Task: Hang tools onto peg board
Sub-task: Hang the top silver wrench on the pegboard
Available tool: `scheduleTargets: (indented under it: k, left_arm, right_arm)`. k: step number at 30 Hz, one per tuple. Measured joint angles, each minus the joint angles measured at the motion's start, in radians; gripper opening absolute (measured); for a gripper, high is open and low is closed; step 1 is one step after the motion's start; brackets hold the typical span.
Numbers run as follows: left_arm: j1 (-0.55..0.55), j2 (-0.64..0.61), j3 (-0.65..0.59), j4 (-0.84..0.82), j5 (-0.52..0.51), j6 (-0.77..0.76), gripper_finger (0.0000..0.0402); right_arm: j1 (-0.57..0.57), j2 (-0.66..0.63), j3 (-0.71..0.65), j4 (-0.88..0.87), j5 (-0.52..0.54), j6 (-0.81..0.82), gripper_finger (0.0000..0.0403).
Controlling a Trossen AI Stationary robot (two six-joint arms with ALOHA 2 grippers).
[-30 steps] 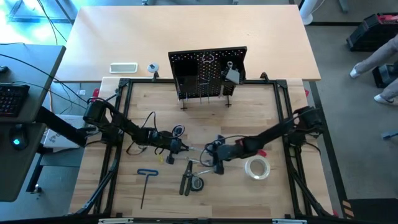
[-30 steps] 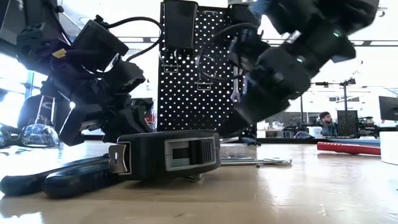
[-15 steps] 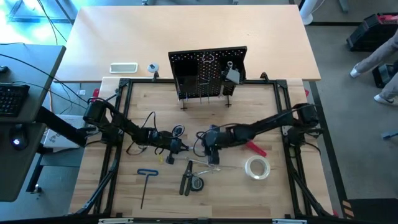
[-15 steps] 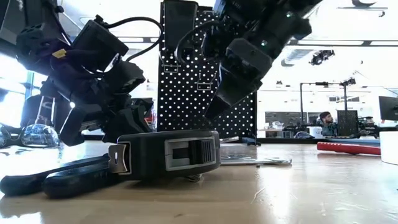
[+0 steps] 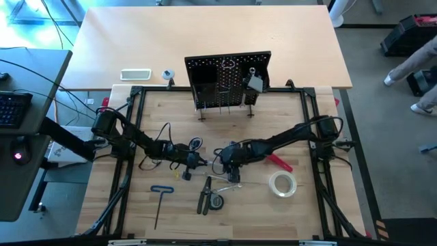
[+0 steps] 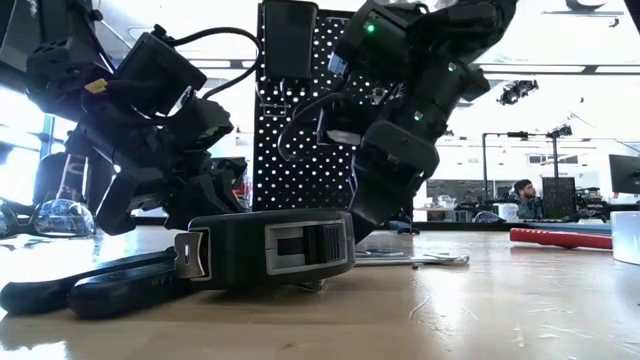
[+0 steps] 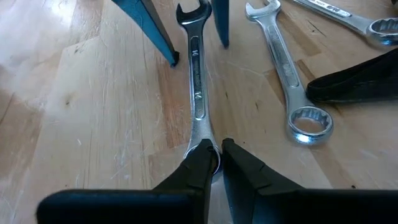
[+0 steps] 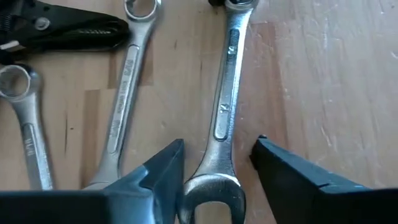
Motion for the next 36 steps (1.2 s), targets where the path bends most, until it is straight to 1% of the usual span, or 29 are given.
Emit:
scheduleTargets:
  k: [2,4,5,10,15,21,25,29,32,36]
  left_arm:
    - [0.000,0.000,0.000,0.001,0.000,0.000,0.0025]
    - [0.000,0.000,0.000,0.002,0.001,0.000,0.0025]
    - [0.000,0.000,0.000,0.004,0.002,-0.001,0.0025]
    - [0.000,0.001,-0.002,0.023,0.003,0.000,0.0025]
    - [0.002,0.001,-0.002,0.031,0.003,0.006,0.0027]
    - [0.001,-0.024,-0.002,0.015,0.004,-0.024,0.0043]
    - [0.002,-0.087,-0.006,-0.011,0.004,-0.042,0.0064]
    - [0.010,-0.185,-0.005,-0.040,-0.001,-0.060,0.0086]
    - [0.023,-0.268,-0.005,-0.088,-0.008,-0.102,0.0103]
    - [0.037,-0.364,-0.011,-0.094,-0.009,-0.200,0.0119]
  right_arm:
    - [0.006,0.001,0.000,0.001,0.018,-0.007,0.0160]
    - [0.016,0.002,0.000,0.005,0.040,-0.029,0.0118]
    - [0.020,0.002,0.000,0.007,0.047,-0.039,0.0105]
    - [0.027,0.003,-0.001,0.010,0.050,-0.050,0.0105]
    - [0.037,0.003,-0.002,0.011,0.080,-0.037,0.0105]
    - [0.048,-0.006,-0.003,0.008,0.088,-0.011,0.0105]
    - [0.066,-0.023,-0.005,-0.017,0.128,-0.001,0.0105]
    - [0.085,-0.044,-0.007,-0.059,0.191,0.026,0.0105]
    - [0.104,-0.060,-0.007,-0.085,0.252,0.040,0.0105]
    - [0.132,-0.077,-0.007,-0.086,0.333,0.051,0.0105]
